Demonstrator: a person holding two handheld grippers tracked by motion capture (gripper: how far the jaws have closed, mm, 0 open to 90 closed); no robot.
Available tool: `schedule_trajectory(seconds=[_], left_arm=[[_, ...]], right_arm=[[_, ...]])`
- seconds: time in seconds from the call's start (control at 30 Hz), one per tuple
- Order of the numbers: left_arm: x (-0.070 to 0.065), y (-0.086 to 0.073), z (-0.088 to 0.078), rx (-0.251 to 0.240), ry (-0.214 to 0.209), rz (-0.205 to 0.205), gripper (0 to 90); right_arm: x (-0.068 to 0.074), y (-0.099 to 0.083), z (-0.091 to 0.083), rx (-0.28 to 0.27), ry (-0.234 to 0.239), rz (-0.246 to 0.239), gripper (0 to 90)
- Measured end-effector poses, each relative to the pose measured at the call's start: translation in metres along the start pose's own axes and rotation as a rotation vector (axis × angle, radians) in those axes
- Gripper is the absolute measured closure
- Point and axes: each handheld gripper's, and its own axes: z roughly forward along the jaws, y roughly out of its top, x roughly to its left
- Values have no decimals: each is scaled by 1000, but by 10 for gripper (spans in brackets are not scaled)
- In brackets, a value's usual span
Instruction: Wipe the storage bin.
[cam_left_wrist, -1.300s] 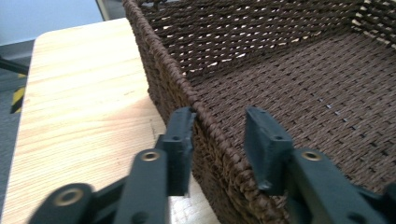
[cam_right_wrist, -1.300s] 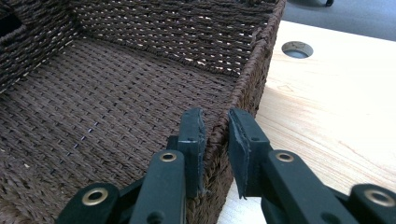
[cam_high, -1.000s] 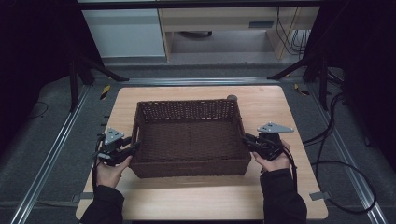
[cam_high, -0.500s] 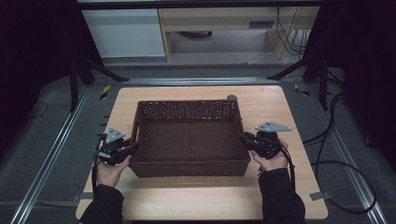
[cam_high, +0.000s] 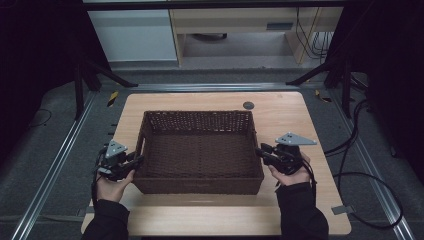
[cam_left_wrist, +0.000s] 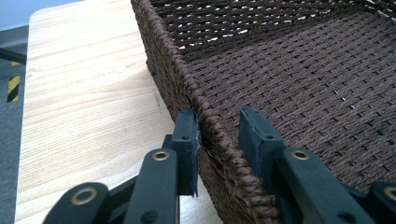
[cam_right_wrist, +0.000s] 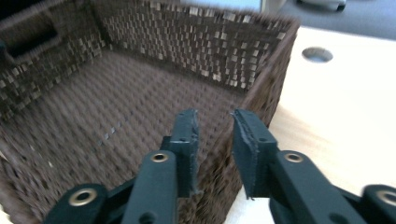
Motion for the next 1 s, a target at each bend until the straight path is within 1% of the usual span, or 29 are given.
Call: schedule_trajectory(seconds=[0.07,0.13,0.23,0.27,0.37,0.47,0.53,0.63,0.73,0.83,0.93,1.0], left_arm=[[0,0,0,0,3,3,678],[-1,0,0,1,6,6,678],[-1,0,0,-3,5,3,677],[-1,0,0,-3,5,3,677],[-1,0,0,-3,7,3,676],[-1,0,0,-4,8,3,676],[-1,-1,0,-5,7,3,676],[0,-1,0,-4,5,4,676],[0,-1,0,-5,5,3,675],[0,-1,0,-5,5,1,675],[0,-1,0,-6,3,-2,675],[1,-1,0,-8,-2,-9,675]], right_arm=[[-4,2,-7,-23,-9,11,669],[-11,1,-13,-29,-31,22,645],[-25,-4,-20,-10,-88,49,621],[-29,-6,-22,-7,-100,52,618],[-42,-17,-29,15,-151,66,594],[-50,-29,-31,34,-182,73,556],[-56,-38,-33,45,-213,73,541],[-63,-50,-36,51,-244,75,528],[-70,-64,-37,66,-267,82,526],[-74,-77,-36,93,-272,89,534],[-77,-86,-34,127,-275,90,536],[-79,-91,-32,142,-281,100,542]])
